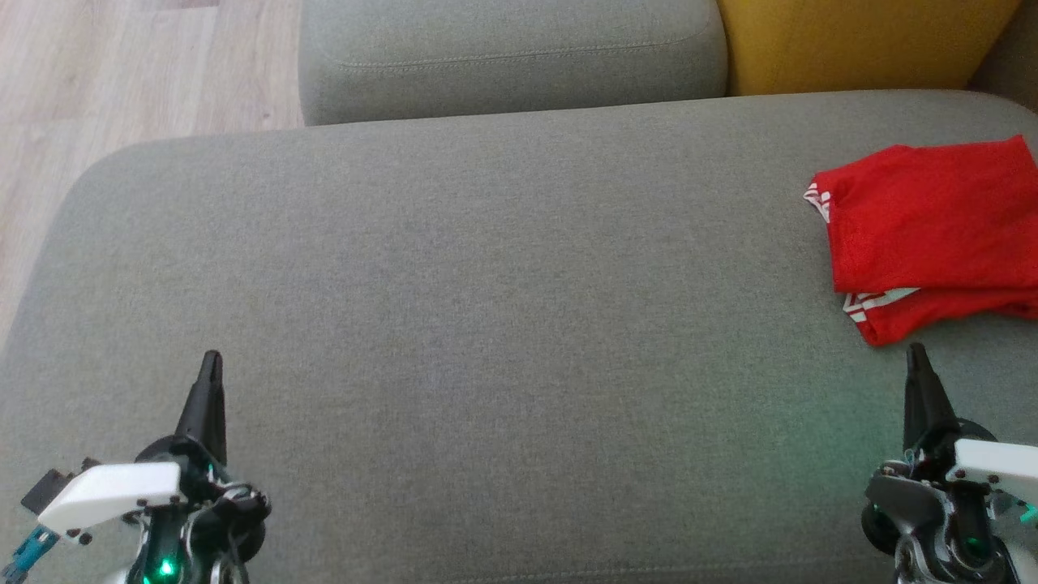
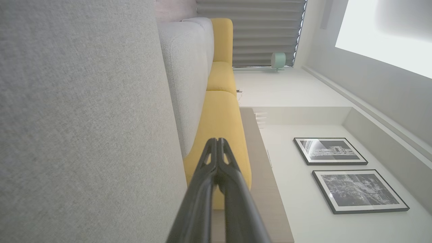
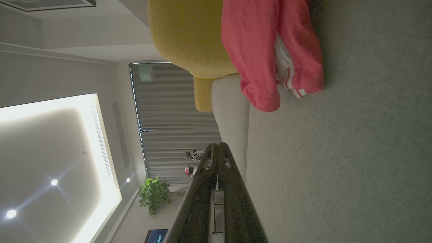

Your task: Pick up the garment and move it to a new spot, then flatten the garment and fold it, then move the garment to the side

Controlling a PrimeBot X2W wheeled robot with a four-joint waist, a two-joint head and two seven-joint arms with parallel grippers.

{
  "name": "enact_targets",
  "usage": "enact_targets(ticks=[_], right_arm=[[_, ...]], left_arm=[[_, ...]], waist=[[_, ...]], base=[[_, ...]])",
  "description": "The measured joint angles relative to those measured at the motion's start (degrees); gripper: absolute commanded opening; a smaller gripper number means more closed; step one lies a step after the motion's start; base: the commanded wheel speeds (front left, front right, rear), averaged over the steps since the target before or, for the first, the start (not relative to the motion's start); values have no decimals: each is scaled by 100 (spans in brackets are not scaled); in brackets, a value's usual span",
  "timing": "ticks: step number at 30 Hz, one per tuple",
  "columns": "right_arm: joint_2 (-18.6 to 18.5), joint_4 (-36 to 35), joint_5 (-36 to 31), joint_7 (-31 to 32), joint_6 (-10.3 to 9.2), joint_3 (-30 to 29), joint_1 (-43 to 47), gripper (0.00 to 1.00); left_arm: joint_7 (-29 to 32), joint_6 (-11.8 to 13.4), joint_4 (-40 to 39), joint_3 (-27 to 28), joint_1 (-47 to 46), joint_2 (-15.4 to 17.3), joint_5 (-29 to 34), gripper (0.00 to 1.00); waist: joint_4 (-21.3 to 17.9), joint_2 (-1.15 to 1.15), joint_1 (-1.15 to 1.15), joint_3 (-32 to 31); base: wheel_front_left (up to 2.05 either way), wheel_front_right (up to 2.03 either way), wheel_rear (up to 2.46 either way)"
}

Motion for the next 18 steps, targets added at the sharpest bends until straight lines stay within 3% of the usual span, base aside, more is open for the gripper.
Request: enact_targets(ticks=[18], right_arm=[[1, 0, 0, 0, 0, -2, -1, 0]], left_arm=[[1, 0, 0, 3, 0, -4, 0, 0]], waist=[[0, 0, 0, 0]], base=[[0, 0, 0]])
